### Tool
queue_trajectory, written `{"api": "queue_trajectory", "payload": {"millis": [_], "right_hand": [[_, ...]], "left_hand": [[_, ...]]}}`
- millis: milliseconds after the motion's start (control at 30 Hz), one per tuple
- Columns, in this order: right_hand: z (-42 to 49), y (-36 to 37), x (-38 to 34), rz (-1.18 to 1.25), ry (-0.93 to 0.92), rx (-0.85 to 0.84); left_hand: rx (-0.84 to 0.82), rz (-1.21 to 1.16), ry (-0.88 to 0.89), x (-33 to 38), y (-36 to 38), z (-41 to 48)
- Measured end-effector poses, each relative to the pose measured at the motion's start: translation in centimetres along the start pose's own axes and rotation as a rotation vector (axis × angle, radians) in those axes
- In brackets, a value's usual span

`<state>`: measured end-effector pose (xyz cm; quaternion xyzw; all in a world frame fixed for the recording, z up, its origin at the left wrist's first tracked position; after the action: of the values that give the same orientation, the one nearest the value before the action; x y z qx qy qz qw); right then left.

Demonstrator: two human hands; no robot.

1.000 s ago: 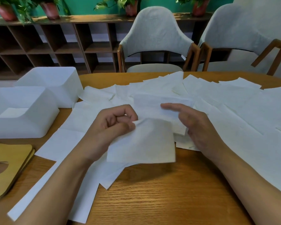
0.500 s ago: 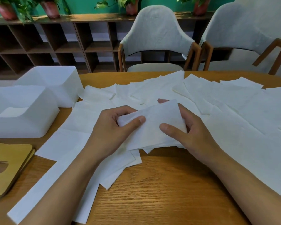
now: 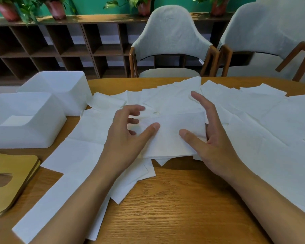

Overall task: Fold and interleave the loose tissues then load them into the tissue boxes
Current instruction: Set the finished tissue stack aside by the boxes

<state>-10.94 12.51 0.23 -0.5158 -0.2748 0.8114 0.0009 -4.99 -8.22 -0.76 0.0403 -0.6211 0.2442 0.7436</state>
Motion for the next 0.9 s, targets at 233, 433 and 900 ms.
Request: {"api": "queue_trajectory", "payload": {"millis": [233, 433, 900], "right_hand": [[0.3, -0.2, 0.2, 0.062, 0.051, 0.039], [0.9, 0.2, -1.6, -0.130, 0.064, -0.122], [5.2, 9.7, -12.3, 0.128, 0.105, -0.217]], "left_hand": [[-0.298, -0.314, -0.044, 1.2, 0.1, -0.1], [-0.293, -0.237, -0.012, 2.8, -2.4, 0.2], [-0.080, 0.093, 0.035, 6.2, -18.8, -0.2]]}}
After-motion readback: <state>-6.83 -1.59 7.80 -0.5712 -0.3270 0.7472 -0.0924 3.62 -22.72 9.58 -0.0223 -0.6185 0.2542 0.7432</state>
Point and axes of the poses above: each hand's wrist, its own z-axis towards the middle knuckle, its own y-axis out of the palm, x = y × z, the point moved 3 cm from there along z, towards the middle knuckle, and after that the axes turned 10 degrees about -z, right-handed, at the moved point
